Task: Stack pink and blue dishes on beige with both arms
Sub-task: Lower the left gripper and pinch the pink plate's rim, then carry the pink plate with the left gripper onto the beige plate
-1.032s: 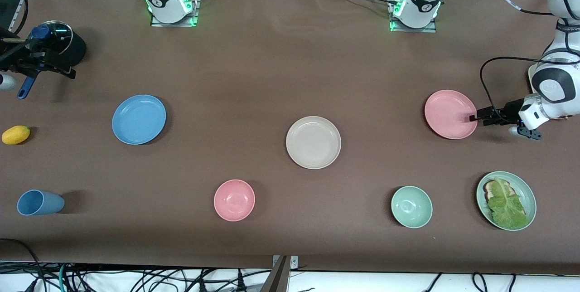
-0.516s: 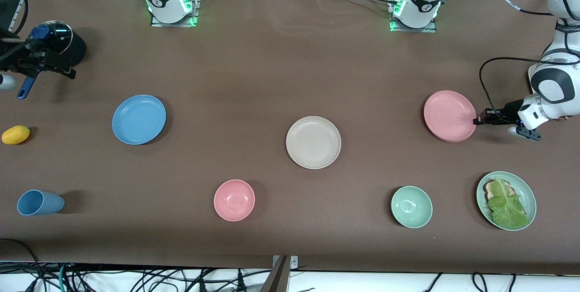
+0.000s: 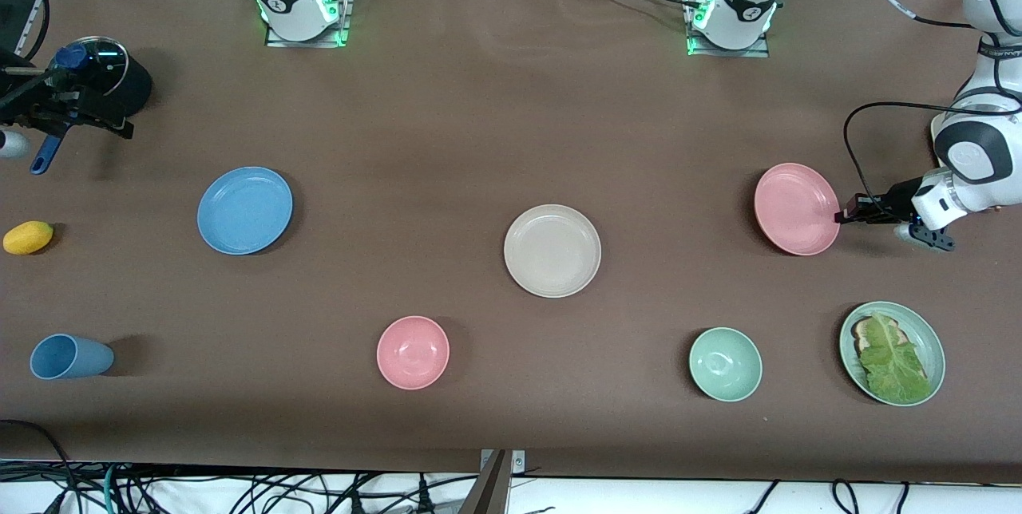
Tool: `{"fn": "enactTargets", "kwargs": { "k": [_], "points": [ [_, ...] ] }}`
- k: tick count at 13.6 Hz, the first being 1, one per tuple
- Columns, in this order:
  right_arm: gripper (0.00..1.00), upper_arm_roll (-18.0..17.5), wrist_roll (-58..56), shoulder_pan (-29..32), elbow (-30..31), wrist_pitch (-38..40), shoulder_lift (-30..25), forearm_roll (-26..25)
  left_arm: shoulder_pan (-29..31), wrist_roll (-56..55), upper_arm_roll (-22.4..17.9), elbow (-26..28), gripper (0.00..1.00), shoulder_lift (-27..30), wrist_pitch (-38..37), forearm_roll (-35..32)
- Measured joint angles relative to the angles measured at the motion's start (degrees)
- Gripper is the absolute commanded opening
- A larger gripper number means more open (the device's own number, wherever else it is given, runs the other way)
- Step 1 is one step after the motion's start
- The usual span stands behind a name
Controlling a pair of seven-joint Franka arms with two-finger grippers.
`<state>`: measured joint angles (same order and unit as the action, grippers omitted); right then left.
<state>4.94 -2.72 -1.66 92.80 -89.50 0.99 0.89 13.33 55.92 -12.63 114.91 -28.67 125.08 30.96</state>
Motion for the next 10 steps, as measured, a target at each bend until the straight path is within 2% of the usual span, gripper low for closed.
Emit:
{"fn": "enactTargets", "kwargs": {
  "k": [5,8,10],
  "points": [
    [1.00,0.0,0.0,0.0,0.0,0.0,0.0,0.0,-4.6,-2.7,0.1,-0.7,0.00,3.0,0.0,0.0],
    [1.00,0.0,0.0,0.0,0.0,0.0,0.0,0.0,-9.3,-11.1,0.5,-0.8,0.00,5.4,0.0,-1.1],
    [1.00,0.0,0.0,0.0,0.0,0.0,0.0,0.0,-11.7,-18.1,2.2,-0.8,0.00,7.1,-0.1,-2.6]
  ]
}}
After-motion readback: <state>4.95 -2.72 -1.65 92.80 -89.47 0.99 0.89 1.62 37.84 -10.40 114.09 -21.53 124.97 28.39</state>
